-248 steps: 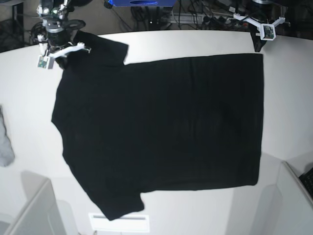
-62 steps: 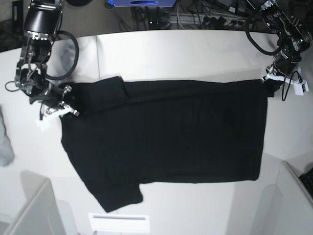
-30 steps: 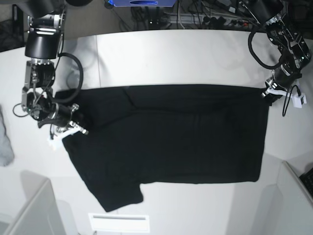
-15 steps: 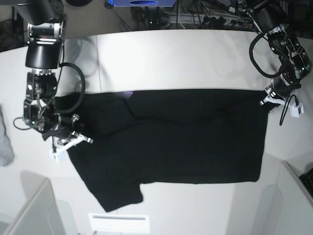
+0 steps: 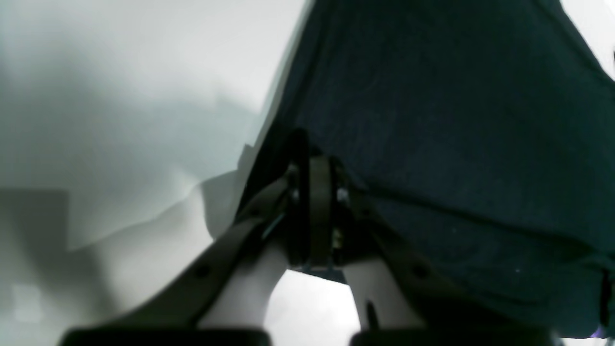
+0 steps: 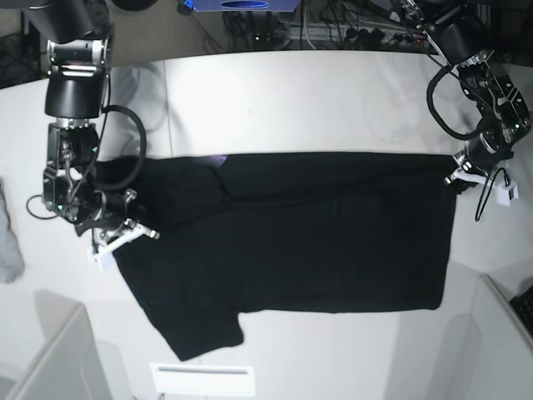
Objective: Fold the T-shirt properly
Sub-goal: 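Lift the shoulders and drag them toward the hem, folding the shirt, then pull the folded edge back toward the robot and release both grippers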
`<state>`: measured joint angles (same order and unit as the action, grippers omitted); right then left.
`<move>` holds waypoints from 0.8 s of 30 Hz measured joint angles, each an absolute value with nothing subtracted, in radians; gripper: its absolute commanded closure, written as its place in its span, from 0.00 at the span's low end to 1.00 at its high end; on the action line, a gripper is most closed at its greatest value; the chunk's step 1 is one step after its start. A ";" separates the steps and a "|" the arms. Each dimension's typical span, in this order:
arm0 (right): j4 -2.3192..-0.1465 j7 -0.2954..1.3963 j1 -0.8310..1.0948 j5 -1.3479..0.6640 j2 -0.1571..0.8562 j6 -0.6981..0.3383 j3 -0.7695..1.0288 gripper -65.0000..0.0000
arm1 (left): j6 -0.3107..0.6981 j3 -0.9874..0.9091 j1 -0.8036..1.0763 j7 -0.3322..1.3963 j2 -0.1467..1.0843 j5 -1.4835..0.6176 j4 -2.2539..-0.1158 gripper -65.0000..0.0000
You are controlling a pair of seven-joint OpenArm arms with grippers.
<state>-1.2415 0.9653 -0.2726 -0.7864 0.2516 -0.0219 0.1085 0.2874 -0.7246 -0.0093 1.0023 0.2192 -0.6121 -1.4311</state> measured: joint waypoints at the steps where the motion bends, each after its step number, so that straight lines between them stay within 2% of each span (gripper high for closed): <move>1: -1.242 0.965 -0.273 -0.786 0.251 -0.022 0.109 1.00 | 0.287 -0.725 -0.019 1.005 0.219 -0.611 -1.431 1.00; 4: -1.242 0.963 -0.273 -0.784 0.252 -0.022 0.109 0.75 | 0.287 -0.725 -0.046 1.002 0.220 -0.613 -1.431 0.97; 5: -1.242 0.964 -0.273 -0.784 0.254 -0.022 0.109 0.68 | 0.288 -0.725 -0.050 0.998 0.220 -0.614 -1.431 0.90; 7: -1.244 0.958 -0.273 -0.784 0.254 -0.022 0.109 0.61 | 0.287 -0.726 -0.056 1.002 0.219 -0.610 -1.431 0.76; 12: -1.253 0.846 -0.265 -0.788 0.259 -0.018 0.112 0.61 | 0.287 -0.725 -0.117 0.999 0.221 -0.612 -1.394 0.38; 15: -1.302 0.778 -0.221 -0.789 0.260 0.059 0.136 0.61 | 0.287 -0.730 -0.153 0.999 0.220 -0.606 -1.349 0.24; 19: -1.372 0.696 -0.141 -0.793 0.251 0.166 0.234 0.61 | 0.287 -0.730 -0.158 0.999 0.244 -0.613 -1.352 0.21; 24: -1.495 0.630 0.001 -0.802 0.240 0.179 0.341 0.60 | 0.297 -0.827 -0.090 0.991 0.236 -0.634 -1.472 0.21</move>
<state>-1.4948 0.6304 0.0006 -0.8021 0.2401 0.1791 0.3412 0.2974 -0.8272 -0.0898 0.9913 0.2356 -0.6338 -1.4723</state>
